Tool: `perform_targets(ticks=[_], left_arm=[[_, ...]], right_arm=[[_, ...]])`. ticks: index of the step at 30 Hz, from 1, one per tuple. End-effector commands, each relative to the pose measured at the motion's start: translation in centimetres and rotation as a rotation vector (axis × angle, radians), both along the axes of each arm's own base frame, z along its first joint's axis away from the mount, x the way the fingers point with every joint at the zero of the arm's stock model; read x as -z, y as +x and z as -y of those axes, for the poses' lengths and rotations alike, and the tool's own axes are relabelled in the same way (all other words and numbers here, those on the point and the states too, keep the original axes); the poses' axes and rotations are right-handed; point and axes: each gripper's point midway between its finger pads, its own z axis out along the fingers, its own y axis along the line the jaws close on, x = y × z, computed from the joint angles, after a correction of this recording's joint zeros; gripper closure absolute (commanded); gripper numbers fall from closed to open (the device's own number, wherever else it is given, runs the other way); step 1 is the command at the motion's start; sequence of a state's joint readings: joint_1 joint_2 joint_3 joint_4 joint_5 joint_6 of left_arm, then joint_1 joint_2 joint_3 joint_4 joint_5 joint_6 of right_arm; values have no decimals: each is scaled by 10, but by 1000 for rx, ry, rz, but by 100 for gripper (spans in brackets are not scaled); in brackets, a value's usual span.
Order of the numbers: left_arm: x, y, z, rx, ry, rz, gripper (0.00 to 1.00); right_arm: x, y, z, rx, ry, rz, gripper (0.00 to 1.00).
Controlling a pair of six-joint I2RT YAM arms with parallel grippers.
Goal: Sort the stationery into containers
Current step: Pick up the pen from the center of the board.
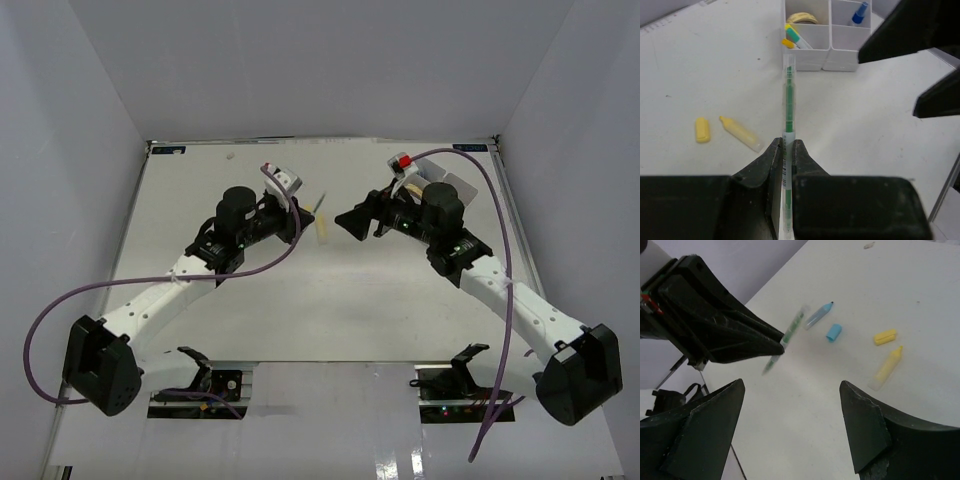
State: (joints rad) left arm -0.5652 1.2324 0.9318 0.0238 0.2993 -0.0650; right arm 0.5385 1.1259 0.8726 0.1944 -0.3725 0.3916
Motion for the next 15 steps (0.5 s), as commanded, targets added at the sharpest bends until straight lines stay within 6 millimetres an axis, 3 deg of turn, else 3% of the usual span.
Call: perform_targets(ticks=[1,8,15], left_arm=[[-13,-26,7,136,-30,90,91],[-20,-43,4,169,-81,148,91],[-26,-54,4,199,-119,157,91]], right_arm=[[-52,-7,-25,-77,115,65,18],[-59,-2,-59,-114,125,32,21],[-50,0,-83,-129,115,-12,31]])
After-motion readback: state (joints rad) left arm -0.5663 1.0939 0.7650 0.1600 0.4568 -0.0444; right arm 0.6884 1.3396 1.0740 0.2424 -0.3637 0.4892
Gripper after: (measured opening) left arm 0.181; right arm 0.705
